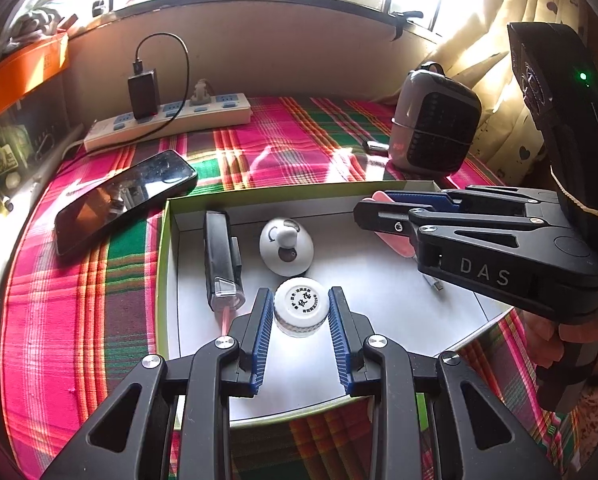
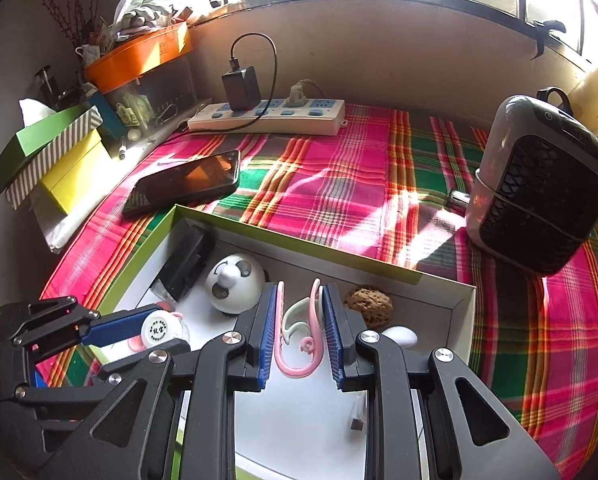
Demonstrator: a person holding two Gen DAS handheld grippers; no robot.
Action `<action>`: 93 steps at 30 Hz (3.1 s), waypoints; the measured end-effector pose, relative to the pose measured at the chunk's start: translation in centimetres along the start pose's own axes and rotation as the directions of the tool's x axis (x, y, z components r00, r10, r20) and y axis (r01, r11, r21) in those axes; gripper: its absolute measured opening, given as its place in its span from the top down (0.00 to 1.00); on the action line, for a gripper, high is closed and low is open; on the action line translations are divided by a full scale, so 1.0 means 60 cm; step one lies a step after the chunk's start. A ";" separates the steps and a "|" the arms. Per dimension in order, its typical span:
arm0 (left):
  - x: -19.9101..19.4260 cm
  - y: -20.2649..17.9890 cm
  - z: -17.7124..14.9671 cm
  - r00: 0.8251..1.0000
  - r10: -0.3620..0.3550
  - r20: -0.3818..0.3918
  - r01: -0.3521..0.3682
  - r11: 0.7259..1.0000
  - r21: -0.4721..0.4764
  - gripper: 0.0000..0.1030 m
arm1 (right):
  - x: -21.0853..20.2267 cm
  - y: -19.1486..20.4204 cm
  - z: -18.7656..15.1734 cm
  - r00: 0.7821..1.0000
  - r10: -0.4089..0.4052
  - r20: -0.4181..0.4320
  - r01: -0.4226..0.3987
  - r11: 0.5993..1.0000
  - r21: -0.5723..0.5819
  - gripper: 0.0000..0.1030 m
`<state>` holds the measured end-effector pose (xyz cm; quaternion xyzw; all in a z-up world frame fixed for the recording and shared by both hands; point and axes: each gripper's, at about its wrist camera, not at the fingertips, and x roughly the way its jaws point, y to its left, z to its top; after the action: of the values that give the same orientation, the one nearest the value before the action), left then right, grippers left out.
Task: Organize objects
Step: 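Carry the pink clip and white container over into the white box, then open both grippers to release the pink clip and white container in the box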
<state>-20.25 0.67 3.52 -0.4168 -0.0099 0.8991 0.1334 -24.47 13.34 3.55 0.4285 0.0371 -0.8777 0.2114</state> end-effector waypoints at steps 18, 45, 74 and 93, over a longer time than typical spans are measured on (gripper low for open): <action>0.041 0.005 0.001 0.999 0.008 -0.033 -0.008 1.000 -0.001 0.74 | 0.053 -0.001 0.010 0.999 0.007 -0.052 -0.007 1.000 -0.004 0.77; 0.050 -0.001 0.000 0.999 -0.001 -0.034 0.002 1.000 0.009 0.74 | 0.068 0.010 0.011 0.994 -0.044 -0.099 0.040 0.998 -0.043 0.77; 0.028 0.001 -0.005 1.000 0.013 -0.021 -0.014 1.000 0.000 0.67 | 0.042 0.020 -0.002 0.996 -0.056 -0.074 0.054 0.998 -0.032 0.57; -0.023 -0.004 -0.029 0.999 0.034 0.012 -0.033 0.999 -0.006 0.67 | -0.016 0.034 -0.028 0.998 -0.051 -0.019 0.051 0.999 -0.003 0.57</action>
<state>-18.04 0.37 3.46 -0.4116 -0.0065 0.9038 0.1170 -21.90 12.24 3.50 0.4356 0.0510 -0.8786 0.1888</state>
